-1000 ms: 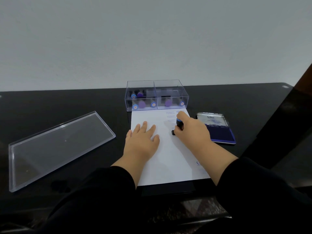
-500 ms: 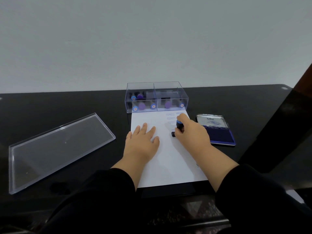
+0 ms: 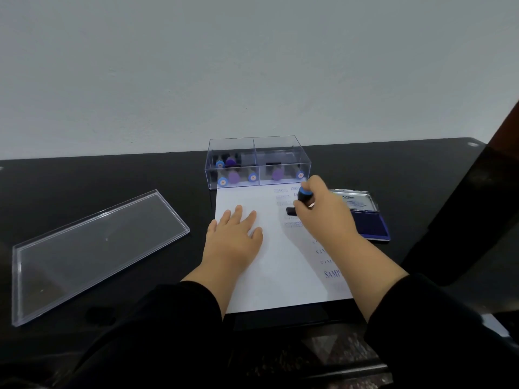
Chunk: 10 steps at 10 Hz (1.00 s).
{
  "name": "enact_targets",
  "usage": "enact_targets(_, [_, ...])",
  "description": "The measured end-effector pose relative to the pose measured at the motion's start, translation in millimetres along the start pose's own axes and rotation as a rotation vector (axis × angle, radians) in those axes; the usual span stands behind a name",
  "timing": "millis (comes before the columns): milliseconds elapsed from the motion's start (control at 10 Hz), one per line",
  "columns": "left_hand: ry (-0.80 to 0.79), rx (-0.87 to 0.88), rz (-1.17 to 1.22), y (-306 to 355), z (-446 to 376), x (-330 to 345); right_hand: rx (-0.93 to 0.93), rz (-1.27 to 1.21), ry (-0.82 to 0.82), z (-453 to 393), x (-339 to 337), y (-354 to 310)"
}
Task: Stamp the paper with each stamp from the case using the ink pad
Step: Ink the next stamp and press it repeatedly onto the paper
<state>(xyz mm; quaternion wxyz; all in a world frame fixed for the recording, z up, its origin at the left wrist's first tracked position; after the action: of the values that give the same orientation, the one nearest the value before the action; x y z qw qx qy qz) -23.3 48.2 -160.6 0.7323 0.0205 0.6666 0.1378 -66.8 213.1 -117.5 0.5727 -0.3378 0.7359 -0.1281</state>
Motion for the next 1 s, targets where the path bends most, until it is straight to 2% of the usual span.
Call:
enact_targets(100, [0.003,0.001,0.002,0,0,0,0.042,-0.172,0.059,-3,-9,2])
enact_targets(500, [0.04,0.007,0.025,-2,0,3,0.219,-0.588,0.143,-2,-12,17])
enact_targets(700, [0.039,0.01,0.013,-2,-1,3,0.243,-0.654,0.15,-3,-14,17])
enact_targets(1000, [0.006,-0.002,-0.024,-2,-2,4,0.258,-0.602,0.129,-2,-13,14])
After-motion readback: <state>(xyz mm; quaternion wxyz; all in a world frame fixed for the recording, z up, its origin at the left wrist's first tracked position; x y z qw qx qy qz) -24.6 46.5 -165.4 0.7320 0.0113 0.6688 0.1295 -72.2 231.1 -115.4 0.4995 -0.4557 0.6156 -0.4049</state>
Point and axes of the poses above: each hand's wrist, its own z-axis away from the middle knuckle, its own x-axis out of the palm, y = z × x, the point moved 1 cm from there along -z, towards the middle knuckle, and after that the axes turned 1 degree about x, right-handed, at the moved point
